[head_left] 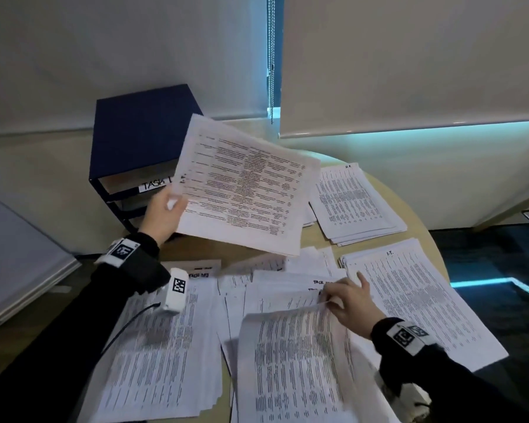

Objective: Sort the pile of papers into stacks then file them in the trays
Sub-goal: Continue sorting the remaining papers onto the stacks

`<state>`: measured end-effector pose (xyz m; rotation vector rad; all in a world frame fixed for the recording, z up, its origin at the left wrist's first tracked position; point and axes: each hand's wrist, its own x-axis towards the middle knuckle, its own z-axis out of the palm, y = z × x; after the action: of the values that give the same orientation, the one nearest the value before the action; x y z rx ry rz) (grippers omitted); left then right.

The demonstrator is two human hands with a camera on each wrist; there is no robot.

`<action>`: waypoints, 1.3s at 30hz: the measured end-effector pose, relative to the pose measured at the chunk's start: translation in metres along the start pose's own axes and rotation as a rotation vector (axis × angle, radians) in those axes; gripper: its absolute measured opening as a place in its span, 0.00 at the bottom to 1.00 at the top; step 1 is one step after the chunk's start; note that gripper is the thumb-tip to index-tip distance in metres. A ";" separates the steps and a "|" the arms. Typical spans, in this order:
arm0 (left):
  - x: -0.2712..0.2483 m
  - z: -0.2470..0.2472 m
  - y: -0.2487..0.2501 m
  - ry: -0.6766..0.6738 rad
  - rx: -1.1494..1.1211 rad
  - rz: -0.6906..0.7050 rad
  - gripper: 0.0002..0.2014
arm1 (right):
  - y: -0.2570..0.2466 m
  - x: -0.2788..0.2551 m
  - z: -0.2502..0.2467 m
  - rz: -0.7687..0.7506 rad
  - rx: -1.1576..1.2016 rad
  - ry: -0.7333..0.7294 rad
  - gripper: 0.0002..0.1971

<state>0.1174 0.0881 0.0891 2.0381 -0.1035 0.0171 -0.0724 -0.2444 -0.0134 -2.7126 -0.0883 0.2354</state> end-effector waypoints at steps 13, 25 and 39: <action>-0.019 0.027 -0.024 -0.043 0.007 -0.100 0.17 | -0.004 0.022 -0.005 0.202 0.335 -0.168 0.07; -0.015 0.022 -0.025 -0.002 -0.086 -0.091 0.13 | 0.006 -0.011 0.011 0.155 0.514 -0.090 0.08; -0.012 0.019 -0.035 0.035 -0.055 -0.055 0.08 | 0.016 -0.010 0.039 0.109 -0.192 -0.109 0.06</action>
<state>0.1075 0.0877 0.0487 1.9837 -0.0257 0.0148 -0.0887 -0.2448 -0.0539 -2.8977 0.0067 0.4281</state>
